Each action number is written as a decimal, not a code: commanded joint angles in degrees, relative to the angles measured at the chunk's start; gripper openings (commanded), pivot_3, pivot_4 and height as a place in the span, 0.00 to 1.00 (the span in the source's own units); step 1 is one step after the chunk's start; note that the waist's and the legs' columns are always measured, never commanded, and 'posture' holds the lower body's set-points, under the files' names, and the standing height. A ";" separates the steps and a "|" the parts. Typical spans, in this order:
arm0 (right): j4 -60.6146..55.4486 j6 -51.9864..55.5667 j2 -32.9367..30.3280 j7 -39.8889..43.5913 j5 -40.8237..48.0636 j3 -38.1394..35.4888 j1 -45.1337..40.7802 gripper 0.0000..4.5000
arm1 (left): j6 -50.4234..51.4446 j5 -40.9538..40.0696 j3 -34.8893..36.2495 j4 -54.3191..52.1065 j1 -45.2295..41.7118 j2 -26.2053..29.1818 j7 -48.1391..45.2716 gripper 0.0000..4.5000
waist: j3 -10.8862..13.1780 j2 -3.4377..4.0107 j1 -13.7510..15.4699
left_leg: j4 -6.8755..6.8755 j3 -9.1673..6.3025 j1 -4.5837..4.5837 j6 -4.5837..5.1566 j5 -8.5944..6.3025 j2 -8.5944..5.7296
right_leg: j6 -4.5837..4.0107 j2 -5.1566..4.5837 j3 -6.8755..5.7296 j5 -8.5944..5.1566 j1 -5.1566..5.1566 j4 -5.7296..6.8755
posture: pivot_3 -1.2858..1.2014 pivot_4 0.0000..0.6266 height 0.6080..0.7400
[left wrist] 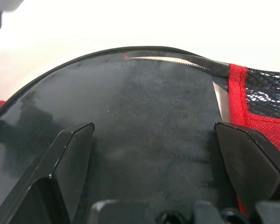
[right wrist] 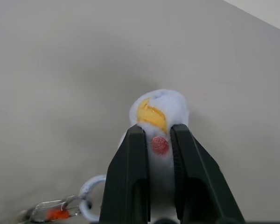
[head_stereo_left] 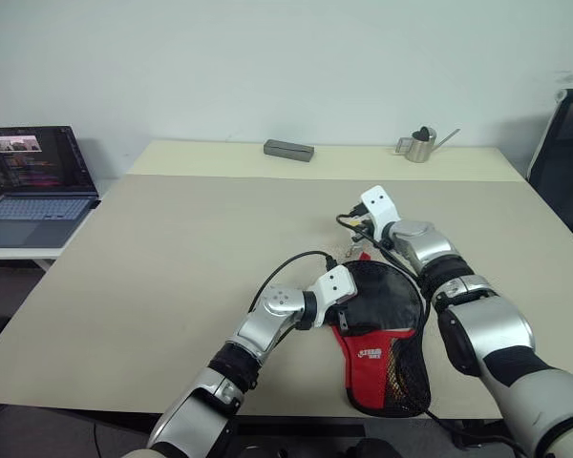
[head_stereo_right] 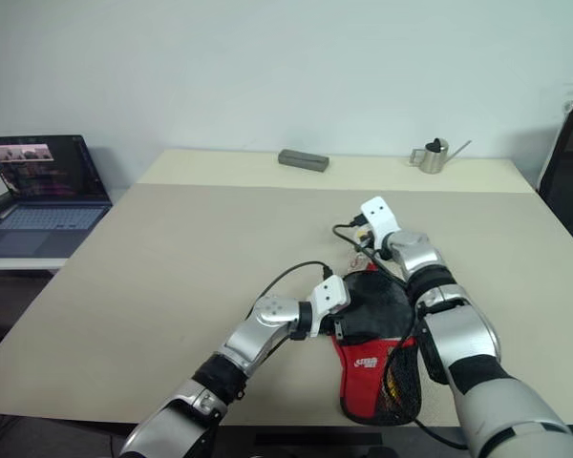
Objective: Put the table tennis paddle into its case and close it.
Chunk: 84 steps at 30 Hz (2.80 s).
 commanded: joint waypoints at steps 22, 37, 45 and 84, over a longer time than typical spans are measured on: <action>-25.18 13.73 -21.61 14.14 1.88 -2.77 12.34 0.05 | 1.40 4.17 -3.41 6.52 4.07 0.01 0.82 1.00 | -0.14 0.07 0.35 | 0.01 -0.03 -0.03 0.08 0.03 -0.12 | 0.30 -0.15 -0.05 -0.18 0.16 -0.10 | 0.52 0.24 1.00; -72.63 30.87 -36.29 29.61 9.91 -1.40 45.15 0.05 | 2.04 4.19 -3.58 5.96 4.41 0.20 0.22 1.00 | -0.36 -0.21 1.07 | 0.01 -0.03 -0.06 0.13 -0.06 -0.06 | 0.57 -0.20 -0.14 -0.35 0.20 -0.20 | 0.52 0.24 1.00; -72.86 30.84 -40.65 28.82 11.57 -4.47 47.67 0.05 | 2.18 4.38 -3.99 5.88 4.44 0.19 -0.15 1.00 | -0.28 -0.39 1.08 | 0.01 0.01 -0.06 0.13 -0.08 -0.02 | 0.58 -0.20 -0.15 -0.37 0.21 -0.21 | 0.52 0.24 1.00; -91.48 17.56 -56.70 41.71 18.48 -13.63 72.62 0.05 | 2.27 6.26 -8.27 8.04 3.25 -0.31 -2.65 1.00 | -0.35 -0.45 3.23 | 0.03 -0.02 -0.04 0.16 -0.44 0.02 | 0.69 -0.22 -0.32 -0.55 0.58 -0.75 | 0.52 0.24 1.00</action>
